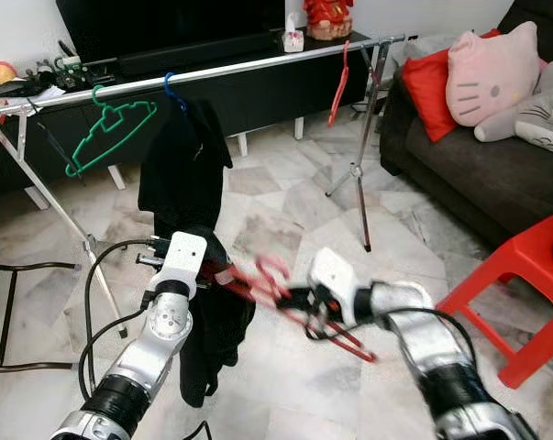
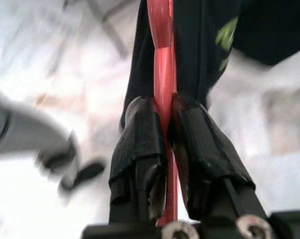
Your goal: Hang hanger
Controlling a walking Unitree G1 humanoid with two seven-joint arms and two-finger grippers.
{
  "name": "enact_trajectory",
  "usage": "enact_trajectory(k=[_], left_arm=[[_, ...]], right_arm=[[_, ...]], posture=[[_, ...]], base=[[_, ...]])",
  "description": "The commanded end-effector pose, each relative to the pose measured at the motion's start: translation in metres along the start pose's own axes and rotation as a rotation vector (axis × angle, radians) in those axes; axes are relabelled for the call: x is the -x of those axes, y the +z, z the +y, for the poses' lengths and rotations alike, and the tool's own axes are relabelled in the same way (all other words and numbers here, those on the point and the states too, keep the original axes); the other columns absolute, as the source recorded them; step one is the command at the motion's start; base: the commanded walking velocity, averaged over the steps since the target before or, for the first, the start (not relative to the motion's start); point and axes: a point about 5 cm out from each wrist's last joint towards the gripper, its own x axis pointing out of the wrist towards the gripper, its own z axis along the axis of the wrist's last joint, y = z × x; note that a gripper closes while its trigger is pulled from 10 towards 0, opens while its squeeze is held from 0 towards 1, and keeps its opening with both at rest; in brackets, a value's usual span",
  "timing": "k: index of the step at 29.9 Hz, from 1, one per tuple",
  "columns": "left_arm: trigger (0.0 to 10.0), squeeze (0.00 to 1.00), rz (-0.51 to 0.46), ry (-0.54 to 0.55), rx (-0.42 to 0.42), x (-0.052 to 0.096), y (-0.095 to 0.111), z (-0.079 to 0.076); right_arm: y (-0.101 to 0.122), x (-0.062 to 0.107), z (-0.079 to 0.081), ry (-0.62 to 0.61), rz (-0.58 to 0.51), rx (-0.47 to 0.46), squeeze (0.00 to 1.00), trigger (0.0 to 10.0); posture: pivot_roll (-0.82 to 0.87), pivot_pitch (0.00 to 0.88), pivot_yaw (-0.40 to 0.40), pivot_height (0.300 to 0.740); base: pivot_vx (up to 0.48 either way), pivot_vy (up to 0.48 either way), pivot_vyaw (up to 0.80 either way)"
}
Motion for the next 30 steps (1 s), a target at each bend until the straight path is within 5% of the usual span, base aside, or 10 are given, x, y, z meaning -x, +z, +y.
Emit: enact_trajectory(k=[1,5,12,23,27,30], left_arm=[[0.0,0.00,-0.024,0.022,0.025,-0.003,0.008,0.005],[0.0,0.00,-0.016,0.026,0.021,-0.004,0.006,0.008],[0.0,0.00,0.046,0.018,-0.094,-0.006,-0.012,0.018],[0.0,0.00,0.090,0.029,-0.128,-0.004,-0.025,0.028],[0.0,0.00,0.182,0.069,-0.088,-0.001,-0.040,0.039],[0.0,0.00,0.208,0.078,-0.065,-0.001,-0.044,0.044]], right_arm=[[-0.004,0.004,0.003,0.050,0.057,0.028,0.00,0.0],[-0.018,0.014,0.003,0.064,0.153,0.052,0.00,0.0],[-0.010,0.026,0.005,0.098,0.087,0.033,0.00,0.0],[-0.011,0.046,0.000,0.050,0.151,0.074,0.00,0.0],[0.000,0.081,-0.014,-0.096,-0.018,0.000,0.00,0.0],[-0.004,0.090,-0.014,-0.131,-0.034,-0.020,0.00,0.0]], posture=[[-0.19,0.000,0.024,0.740],[-0.19,0.000,0.026,0.740],[-0.20,0.000,0.036,0.740],[-0.20,0.000,0.040,0.740],[-0.19,0.000,0.064,0.740],[-0.20,0.000,0.072,0.740]], base=[[0.000,0.000,0.00],[0.000,0.000,0.00],[0.000,0.000,0.00],[0.000,0.000,0.00],[0.000,0.000,0.00],[0.000,0.000,0.00]])
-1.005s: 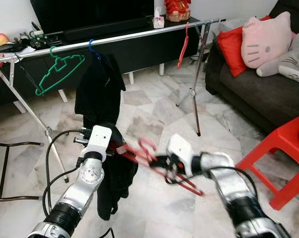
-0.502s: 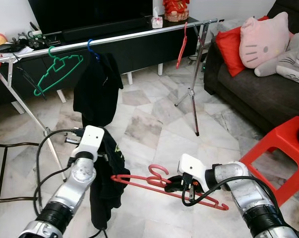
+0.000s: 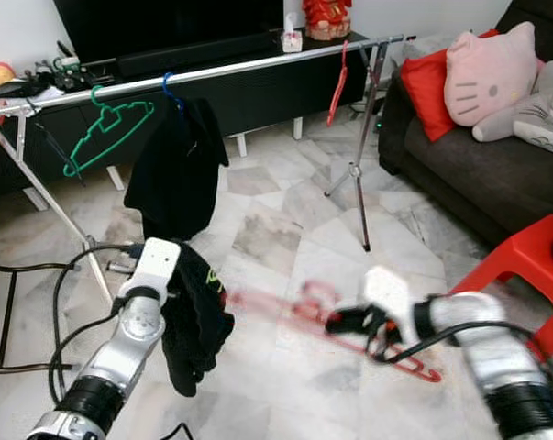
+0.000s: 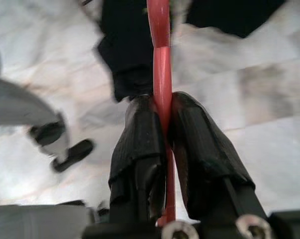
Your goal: Hang hanger
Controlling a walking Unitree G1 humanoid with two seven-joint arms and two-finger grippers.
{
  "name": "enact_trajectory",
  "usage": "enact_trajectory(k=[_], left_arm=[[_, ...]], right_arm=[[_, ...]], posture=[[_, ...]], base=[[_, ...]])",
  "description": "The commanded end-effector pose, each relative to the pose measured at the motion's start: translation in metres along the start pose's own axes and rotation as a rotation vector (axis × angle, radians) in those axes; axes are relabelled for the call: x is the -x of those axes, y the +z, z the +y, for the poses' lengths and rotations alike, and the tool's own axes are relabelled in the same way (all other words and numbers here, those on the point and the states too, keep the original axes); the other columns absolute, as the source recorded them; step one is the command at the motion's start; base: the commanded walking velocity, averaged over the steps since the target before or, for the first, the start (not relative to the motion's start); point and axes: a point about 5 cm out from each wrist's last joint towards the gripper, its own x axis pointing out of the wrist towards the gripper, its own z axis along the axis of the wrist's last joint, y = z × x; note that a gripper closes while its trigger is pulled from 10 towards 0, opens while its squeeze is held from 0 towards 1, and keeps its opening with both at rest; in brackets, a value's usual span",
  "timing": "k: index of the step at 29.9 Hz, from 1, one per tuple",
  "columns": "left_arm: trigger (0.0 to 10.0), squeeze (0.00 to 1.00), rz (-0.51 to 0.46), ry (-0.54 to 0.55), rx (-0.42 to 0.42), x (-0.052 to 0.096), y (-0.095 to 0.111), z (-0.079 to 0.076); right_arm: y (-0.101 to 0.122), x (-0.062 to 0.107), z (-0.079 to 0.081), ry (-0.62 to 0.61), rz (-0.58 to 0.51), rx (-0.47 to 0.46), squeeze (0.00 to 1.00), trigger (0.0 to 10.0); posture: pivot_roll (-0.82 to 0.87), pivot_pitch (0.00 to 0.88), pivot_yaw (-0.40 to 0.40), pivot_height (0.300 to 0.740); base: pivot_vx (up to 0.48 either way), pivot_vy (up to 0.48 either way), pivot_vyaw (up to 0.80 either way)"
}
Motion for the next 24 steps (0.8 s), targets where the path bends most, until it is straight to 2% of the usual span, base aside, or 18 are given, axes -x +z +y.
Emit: enact_trajectory(k=[1,2,4,5,6,7,8,9,10,11,14,18,20,21,24], left_arm=[[0.0,0.00,0.019,0.008,0.019,-0.001,-0.002,0.004],[0.0,0.00,0.019,0.008,0.019,-0.001,-0.002,0.004],[0.0,0.00,0.019,0.009,0.018,-0.001,-0.003,0.006],[0.0,0.00,0.023,0.006,0.023,-0.001,-0.004,0.007],[0.7,0.00,0.019,-0.002,0.038,-0.001,-0.004,0.007],[3.3,0.00,0.003,-0.021,0.071,0.000,-0.001,0.005],[3.3,0.00,-0.008,-0.035,0.095,0.000,0.001,0.004],[9.6,0.00,-0.046,-0.069,0.119,0.002,0.006,0.002],[10.0,0.00,-0.114,-0.144,0.181,0.006,0.017,-0.004],[10.0,0.00,-0.133,-0.167,0.204,0.008,0.021,-0.005],[10.0,0.00,-0.192,-0.193,0.245,0.013,0.028,-0.006],[10.0,0.00,-0.206,-0.231,0.345,0.021,0.030,-0.008],[10.0,0.00,-0.213,-0.246,0.397,0.025,0.031,-0.008],[10.0,0.00,-0.213,-0.248,0.424,0.027,0.031,-0.008],[10.0,0.00,-0.206,-0.253,0.477,0.030,0.031,-0.009]], right_arm=[[-0.001,0.001,0.001,-0.021,-0.024,-0.006,0.00,0.0],[-0.001,0.001,0.001,-0.021,-0.024,-0.006,0.00,0.0],[-0.006,0.001,-0.005,-0.103,-0.032,-0.028,0.00,0.0],[-0.009,-0.001,-0.011,-0.189,-0.046,-0.038,0.00,0.0],[-0.013,-0.003,-0.017,-0.273,-0.047,-0.064,0.00,0.0],[-0.018,-0.004,-0.021,-0.339,-0.035,-0.084,0.00,0.0],[-0.022,-0.005,-0.023,-0.379,-0.025,-0.096,0.00,0.0],[-0.029,-0.009,-0.026,-0.459,-0.017,-0.151,0.00,4.4],[-0.042,-0.018,-0.027,-0.568,-0.022,-0.253,0.00,9.0],[-0.046,-0.022,-0.026,-0.591,-0.023,-0.290,0.00,10.0],[-0.068,-0.038,-0.014,-0.667,0.021,-0.376,0.00,10.0],[-0.103,-0.052,0.006,-0.862,0.104,-0.544,0.00,10.0],[-0.122,-0.058,0.023,-0.935,0.150,-0.657,0.00,10.0],[-0.135,-0.063,0.038,-0.971,0.206,-0.703,0.00,10.0],[-0.149,-0.067,0.056,-1.016,0.218,-0.855,0.00,10.0]], posture=[[-0.20,0.000,0.074,0.740],[-0.20,0.000,0.074,0.740],[-0.20,0.000,0.083,0.740],[-0.20,0.000,0.086,0.740],[-0.20,0.000,0.089,0.740],[-0.20,0.000,0.089,0.740],[-0.20,0.000,0.089,0.740],[-0.20,0.000,0.092,0.740],[-0.20,0.000,0.091,0.740],[-0.20,0.000,0.090,0.740],[-0.19,0.000,0.088,0.740],[-0.18,0.000,0.083,0.740],[-0.17,0.000,0.078,0.740],[-0.16,0.000,0.076,0.740],[-0.17,0.000,0.073,0.740]], base=[[0.000,0.000,0.00],[0.000,0.000,0.00],[0.000,0.000,0.00],[0.000,0.000,0.00],[0.000,0.000,0.00],[0.000,0.000,0.00],[0.000,0.000,0.00],[0.000,0.000,0.00],[0.000,0.000,0.00],[0.000,0.000,0.00],[0.000,0.000,0.00],[0.000,0.000,0.00],[0.000,0.000,0.00],[0.000,0.000,0.00],[0.000,0.000,0.00]])
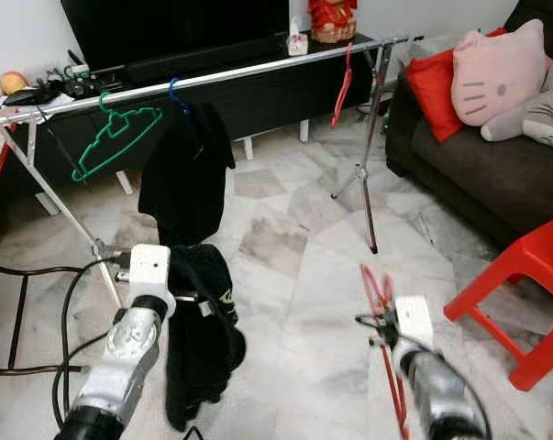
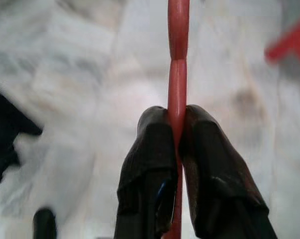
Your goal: Hang hanger
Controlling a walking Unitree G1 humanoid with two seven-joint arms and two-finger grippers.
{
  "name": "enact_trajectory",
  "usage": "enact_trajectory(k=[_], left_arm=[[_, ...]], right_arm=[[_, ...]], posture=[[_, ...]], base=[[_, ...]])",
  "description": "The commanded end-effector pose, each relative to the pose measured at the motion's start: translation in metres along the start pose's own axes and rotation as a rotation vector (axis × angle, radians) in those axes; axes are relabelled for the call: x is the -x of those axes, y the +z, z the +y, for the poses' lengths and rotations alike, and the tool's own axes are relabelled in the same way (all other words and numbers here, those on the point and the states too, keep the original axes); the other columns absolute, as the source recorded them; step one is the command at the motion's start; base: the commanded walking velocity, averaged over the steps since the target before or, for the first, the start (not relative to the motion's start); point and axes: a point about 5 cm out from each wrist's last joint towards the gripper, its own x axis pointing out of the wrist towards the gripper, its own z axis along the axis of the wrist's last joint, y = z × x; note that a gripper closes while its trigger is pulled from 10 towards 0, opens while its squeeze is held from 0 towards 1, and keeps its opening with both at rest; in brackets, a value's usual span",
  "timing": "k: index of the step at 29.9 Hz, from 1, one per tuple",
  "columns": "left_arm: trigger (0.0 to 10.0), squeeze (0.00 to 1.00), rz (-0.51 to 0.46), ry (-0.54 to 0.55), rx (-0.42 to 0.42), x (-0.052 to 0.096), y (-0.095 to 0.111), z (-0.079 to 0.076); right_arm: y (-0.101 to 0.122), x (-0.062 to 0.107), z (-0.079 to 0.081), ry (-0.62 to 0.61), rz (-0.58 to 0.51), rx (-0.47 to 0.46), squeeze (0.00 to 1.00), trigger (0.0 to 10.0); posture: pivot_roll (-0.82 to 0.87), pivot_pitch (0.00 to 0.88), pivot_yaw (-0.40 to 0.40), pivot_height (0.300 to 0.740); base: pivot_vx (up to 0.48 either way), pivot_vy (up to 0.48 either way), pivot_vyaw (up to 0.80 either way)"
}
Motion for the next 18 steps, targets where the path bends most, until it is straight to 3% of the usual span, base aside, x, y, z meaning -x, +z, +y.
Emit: enact_trajectory(k=[1,5,6,8,11,18], left_arm=[[10.0,0.00,-0.061,0.007,0.038,-0.001,0.014,0.003],[10.0,0.00,-0.061,0.002,0.043,0.000,0.014,0.003],[10.0,0.00,-0.055,-0.004,0.067,0.001,0.013,-0.001],[10.0,0.00,-0.063,-0.025,0.101,0.003,0.015,-0.007],[10.0,0.00,-0.070,-0.050,0.120,0.007,0.016,-0.015],[10.0,0.00,-0.047,-0.033,0.179,0.022,0.010,-0.014]], right_arm=[[-0.004,0.000,0.000,-0.038,0.006,-0.074,0.00,10.0],[-0.005,0.000,0.000,-0.054,0.005,-0.074,0.00,10.0],[-0.042,0.008,0.003,-0.105,0.131,-0.094,0.00,10.0],[-0.063,0.013,0.008,-0.117,0.197,-0.084,0.00,10.0],[-0.060,0.011,0.021,-0.081,0.163,-0.147,0.00,10.0],[-0.054,0.009,0.020,-0.049,0.152,-0.082,0.00,10.0]], posture=[[-0.17,0.000,0.073,0.740],[-0.17,0.000,0.073,0.740],[-0.16,0.000,0.076,0.740],[-0.16,0.000,0.080,0.740],[-0.18,0.000,0.103,0.740],[-0.19,0.000,0.101,0.740]], base=[[0.000,0.000,0.00],[0.000,0.000,0.00],[0.000,0.000,0.00],[0.000,0.000,0.00],[0.000,0.000,0.00],[0.000,0.000,0.00]])
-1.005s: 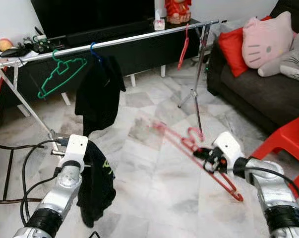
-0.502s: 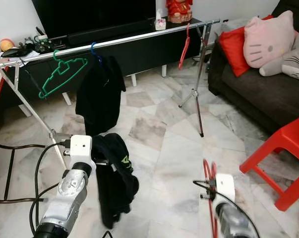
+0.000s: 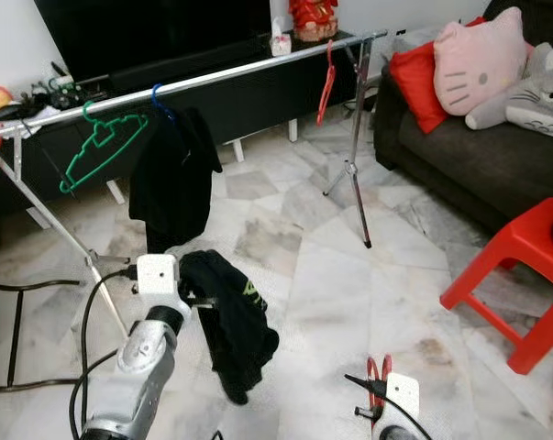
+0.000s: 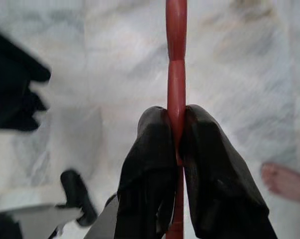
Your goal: Hang hanger
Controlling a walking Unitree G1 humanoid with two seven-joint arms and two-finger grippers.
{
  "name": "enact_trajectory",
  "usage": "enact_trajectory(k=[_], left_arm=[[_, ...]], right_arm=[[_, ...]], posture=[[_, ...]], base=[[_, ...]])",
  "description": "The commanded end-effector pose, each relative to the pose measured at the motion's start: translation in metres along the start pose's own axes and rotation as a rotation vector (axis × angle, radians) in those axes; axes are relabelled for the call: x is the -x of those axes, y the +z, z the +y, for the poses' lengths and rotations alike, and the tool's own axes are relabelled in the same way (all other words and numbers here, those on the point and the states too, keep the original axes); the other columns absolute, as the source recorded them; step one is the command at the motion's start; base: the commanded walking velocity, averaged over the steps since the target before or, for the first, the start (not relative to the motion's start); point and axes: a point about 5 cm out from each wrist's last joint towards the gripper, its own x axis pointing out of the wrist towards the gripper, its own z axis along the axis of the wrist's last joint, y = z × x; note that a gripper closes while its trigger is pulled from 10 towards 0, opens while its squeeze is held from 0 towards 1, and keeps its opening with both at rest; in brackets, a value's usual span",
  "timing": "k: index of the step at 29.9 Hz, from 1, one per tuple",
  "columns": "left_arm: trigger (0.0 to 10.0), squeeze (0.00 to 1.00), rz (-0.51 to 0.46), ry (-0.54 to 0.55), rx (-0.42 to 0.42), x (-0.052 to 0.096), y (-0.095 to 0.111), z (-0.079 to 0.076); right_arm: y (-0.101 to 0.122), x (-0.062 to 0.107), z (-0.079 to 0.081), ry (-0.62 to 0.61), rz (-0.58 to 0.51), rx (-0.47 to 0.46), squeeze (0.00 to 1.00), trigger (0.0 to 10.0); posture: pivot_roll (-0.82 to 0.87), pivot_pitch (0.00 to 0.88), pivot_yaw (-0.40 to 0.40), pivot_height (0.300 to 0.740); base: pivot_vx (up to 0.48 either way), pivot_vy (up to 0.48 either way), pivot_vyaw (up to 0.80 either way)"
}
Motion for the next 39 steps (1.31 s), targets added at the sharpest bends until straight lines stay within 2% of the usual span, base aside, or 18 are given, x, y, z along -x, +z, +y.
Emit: enact_trajectory(k=[1,4,8,9,10,16,20,31,33,39], left_arm=[[10.0,0.00,-0.025,0.026,0.025,0.004,0.006,0.006],[10.0,0.00,-0.061,0.042,0.025,0.016,0.012,0.016],[10.0,0.00,-0.077,0.015,-0.011,0.023,0.016,0.017],[10.0,0.00,-0.069,-0.028,-0.051,0.027,0.015,0.013],[10.0,0.00,-0.062,-0.041,-0.051,0.028,0.014,0.012],[10.0,0.00,-0.054,-0.051,-0.049,0.027,0.012,0.006],[10.0,0.00,-0.054,-0.061,-0.045,0.027,0.013,0.004],[10.0,0.00,-0.036,-0.047,-0.066,0.025,0.012,0.011],[10.0,0.00,-0.020,-0.016,-0.071,0.026,0.009,0.017],[10.0,0.00,-0.014,0.000,-0.075,0.025,0.008,0.018]], right_arm=[[0.002,-0.001,0.004,0.022,-0.007,0.016,0.00,10.0],[0.001,0.000,-0.003,0.002,0.007,0.023,0.00,10.0],[-0.001,0.000,-0.005,-0.013,0.019,0.026,0.00,10.0],[-0.003,0.000,-0.003,-0.010,0.027,0.035,0.00,10.0],[-0.003,0.000,-0.002,-0.006,0.028,0.041,0.00,10.0],[0.000,-0.001,0.003,0.006,0.020,0.026,0.00,10.0],[-0.006,0.000,0.004,0.004,0.025,0.018,0.00,10.0],[-0.013,0.001,0.010,0.020,0.035,0.004,0.00,10.0],[-0.030,0.005,0.011,0.036,0.056,0.010,0.00,10.0],[-0.035,0.007,0.008,0.034,0.061,0.009,0.00,10.0]], posture=[[-0.19,0.000,0.098,0.740],[-0.17,0.000,0.091,0.740],[-0.16,0.000,0.087,0.740],[-0.16,0.000,0.084,0.740],[-0.16,0.000,0.084,0.740],[-0.17,0.000,0.099,0.740],[-0.17,0.000,0.112,0.740],[-0.19,0.000,0.156,0.740],[-0.20,0.000,0.158,0.740],[-0.20,0.000,0.149,0.740]], base=[[0.000,0.000,0.00],[0.000,0.000,0.00],[0.000,0.000,0.00],[0.000,0.000,0.00],[0.000,0.000,0.00],[0.000,0.000,0.64],[0.000,0.000,0.80],[0.000,0.000,0.80],[0.000,0.000,0.80],[0.000,0.000,0.80]])
